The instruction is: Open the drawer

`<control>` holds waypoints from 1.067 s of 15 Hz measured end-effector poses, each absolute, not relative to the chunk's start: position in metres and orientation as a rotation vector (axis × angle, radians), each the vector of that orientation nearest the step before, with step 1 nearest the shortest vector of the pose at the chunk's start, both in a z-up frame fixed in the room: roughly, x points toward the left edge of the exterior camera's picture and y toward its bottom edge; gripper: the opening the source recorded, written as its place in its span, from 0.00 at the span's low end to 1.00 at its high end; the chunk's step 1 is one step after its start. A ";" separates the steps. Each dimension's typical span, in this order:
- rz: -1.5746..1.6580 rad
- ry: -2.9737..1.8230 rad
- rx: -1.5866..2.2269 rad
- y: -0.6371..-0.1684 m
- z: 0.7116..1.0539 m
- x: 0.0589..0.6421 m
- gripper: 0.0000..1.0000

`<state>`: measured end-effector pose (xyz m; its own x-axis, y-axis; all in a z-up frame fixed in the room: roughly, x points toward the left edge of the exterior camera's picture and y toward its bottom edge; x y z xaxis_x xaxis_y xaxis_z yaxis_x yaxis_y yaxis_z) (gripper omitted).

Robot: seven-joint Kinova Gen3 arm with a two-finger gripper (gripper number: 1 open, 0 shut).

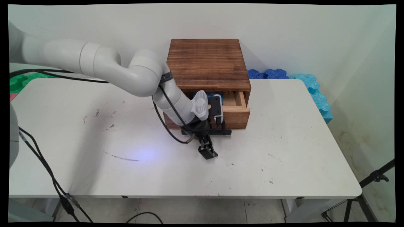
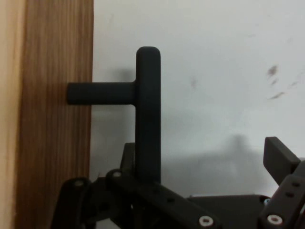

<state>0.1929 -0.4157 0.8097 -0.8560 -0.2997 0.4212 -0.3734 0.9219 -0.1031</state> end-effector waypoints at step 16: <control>0.157 -2.656 0.505 -0.357 0.818 0.181 1.00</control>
